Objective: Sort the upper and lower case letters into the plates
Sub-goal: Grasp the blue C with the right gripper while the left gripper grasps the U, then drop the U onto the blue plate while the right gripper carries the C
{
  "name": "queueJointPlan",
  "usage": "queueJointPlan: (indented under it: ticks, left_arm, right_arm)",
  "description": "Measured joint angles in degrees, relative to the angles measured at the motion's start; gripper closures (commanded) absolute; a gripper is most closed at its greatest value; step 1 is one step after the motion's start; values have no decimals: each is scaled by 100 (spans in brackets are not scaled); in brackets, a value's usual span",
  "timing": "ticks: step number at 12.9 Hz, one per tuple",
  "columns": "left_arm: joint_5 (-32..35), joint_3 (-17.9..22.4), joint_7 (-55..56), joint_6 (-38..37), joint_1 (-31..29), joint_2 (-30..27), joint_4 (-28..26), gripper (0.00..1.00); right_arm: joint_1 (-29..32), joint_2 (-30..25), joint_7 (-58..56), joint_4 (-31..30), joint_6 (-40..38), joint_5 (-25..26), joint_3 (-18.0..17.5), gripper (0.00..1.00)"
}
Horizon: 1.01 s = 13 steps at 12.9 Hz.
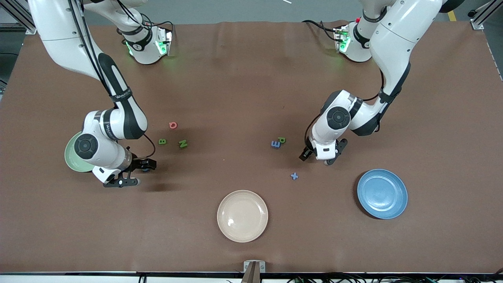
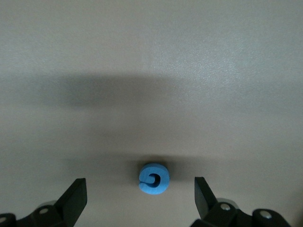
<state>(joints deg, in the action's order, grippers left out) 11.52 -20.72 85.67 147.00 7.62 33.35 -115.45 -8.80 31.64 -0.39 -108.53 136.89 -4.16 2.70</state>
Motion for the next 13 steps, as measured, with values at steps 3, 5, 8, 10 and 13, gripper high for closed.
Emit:
queueJointPlan:
  ticks: [3,5,8,10,13]
  left_arm:
    - [0,2,2,0,0,29,-6,62]
    - [0,4,4,9,-2,42,12,96]
    - [40,48,5,29,-15,37,69,100]
    - [368,192,5,28,-57,28,291,100]
    - [986,369,-178,-346,-335,-15,900,100]
  right_arm:
    - [4,111,0,0,10,0,11,1]
    - [5,168,0,0,11,0,17,5]
    - [6,234,0,0,11,0,21,17]
    - [8,247,0,1,15,0,24,25]
    - [12,271,0,1,22,0,27,31]
